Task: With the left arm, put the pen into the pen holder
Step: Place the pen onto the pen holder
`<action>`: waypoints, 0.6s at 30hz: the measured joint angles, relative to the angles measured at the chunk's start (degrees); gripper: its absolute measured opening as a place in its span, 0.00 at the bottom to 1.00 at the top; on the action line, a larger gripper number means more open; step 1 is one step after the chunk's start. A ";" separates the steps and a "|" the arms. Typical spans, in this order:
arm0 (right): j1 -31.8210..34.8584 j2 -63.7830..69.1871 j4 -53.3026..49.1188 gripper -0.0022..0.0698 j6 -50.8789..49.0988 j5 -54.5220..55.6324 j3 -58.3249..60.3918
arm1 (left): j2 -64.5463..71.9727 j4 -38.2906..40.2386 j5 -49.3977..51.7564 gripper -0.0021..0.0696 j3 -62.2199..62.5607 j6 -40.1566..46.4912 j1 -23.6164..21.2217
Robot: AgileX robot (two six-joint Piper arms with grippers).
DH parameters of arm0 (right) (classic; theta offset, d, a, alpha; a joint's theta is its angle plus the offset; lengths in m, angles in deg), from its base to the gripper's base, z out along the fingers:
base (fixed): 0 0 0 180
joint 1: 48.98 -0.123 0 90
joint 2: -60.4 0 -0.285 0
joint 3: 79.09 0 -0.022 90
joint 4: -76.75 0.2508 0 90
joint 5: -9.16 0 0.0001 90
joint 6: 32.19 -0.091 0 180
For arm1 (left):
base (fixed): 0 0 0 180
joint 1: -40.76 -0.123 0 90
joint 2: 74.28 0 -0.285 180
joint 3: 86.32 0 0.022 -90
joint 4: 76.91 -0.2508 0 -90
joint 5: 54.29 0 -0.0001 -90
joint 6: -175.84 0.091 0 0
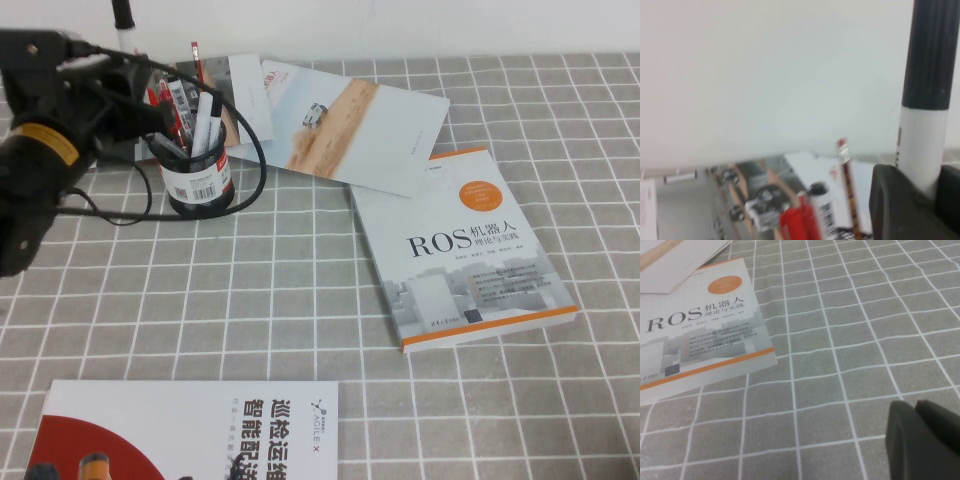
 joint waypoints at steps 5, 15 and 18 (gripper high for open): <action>0.00 0.00 0.00 0.01 0.00 0.00 0.00 | 8.13 -0.98 -0.85 0.19 4.84 0.00 -0.51; 0.00 0.00 0.00 0.01 0.00 0.00 0.00 | 12.18 -1.97 -1.90 0.19 6.80 -1.53 -0.51; 0.00 0.00 0.00 0.01 0.00 0.00 0.00 | 12.65 -1.97 -2.49 0.22 6.90 -1.53 -0.51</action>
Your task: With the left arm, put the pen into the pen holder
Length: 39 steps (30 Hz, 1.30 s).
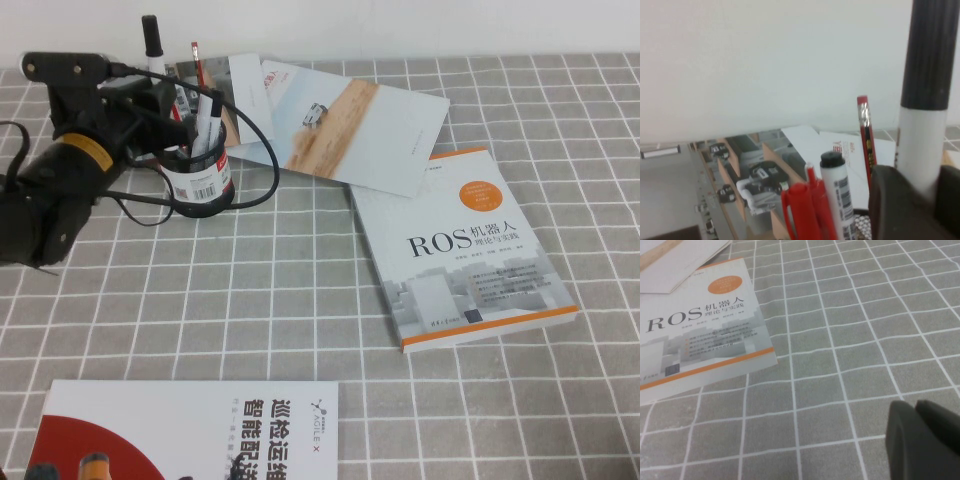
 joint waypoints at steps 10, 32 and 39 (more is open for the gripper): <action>0.00 0.00 0.00 0.01 0.00 0.00 0.00 | 2.42 0.84 -0.66 0.31 0.52 -0.12 0.00; 0.00 0.00 0.00 0.01 0.00 0.00 0.00 | -21.62 -2.00 33.89 0.07 -0.81 -5.21 4.59; 0.00 0.00 0.00 0.01 0.00 0.00 0.00 | -38.66 -1.05 37.67 0.03 -11.44 -5.58 9.11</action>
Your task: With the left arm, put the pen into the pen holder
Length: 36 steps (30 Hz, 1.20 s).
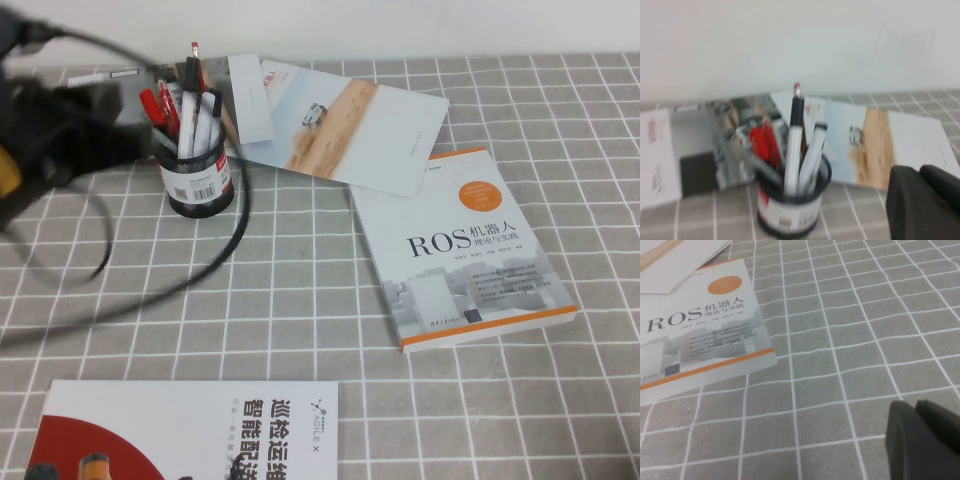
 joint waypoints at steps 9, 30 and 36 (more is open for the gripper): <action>0.00 0.00 0.00 0.01 0.00 0.00 0.00 | -24.50 1.49 7.40 0.03 -13.98 -1.87 0.31; 0.00 0.00 0.00 0.01 0.00 0.00 0.00 | -43.65 0.49 13.28 0.03 -26.53 -2.26 0.31; 0.00 0.00 0.00 0.01 0.00 0.00 0.00 | -45.44 -0.47 14.99 0.03 -28.30 -2.26 0.31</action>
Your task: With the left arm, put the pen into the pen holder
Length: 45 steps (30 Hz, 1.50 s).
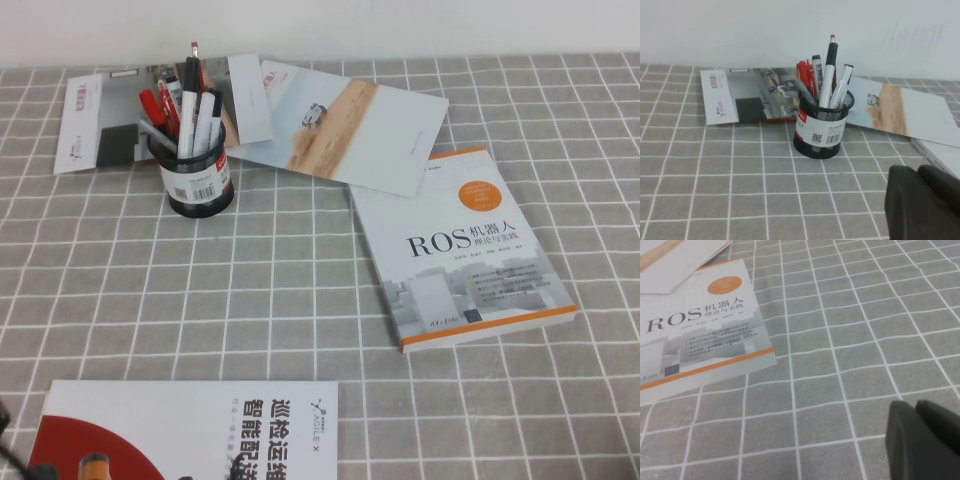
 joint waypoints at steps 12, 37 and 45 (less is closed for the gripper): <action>0.00 0.00 0.00 0.01 0.00 0.00 0.00 | -20.85 23.48 -11.96 0.03 -13.92 31.12 -7.94; 0.00 0.00 0.00 0.01 0.00 0.00 0.00 | -23.06 30.48 3.63 0.03 -23.34 38.19 -13.22; 0.00 0.00 0.00 0.01 0.00 0.00 0.00 | -23.06 30.48 4.01 0.03 -23.34 38.19 -13.22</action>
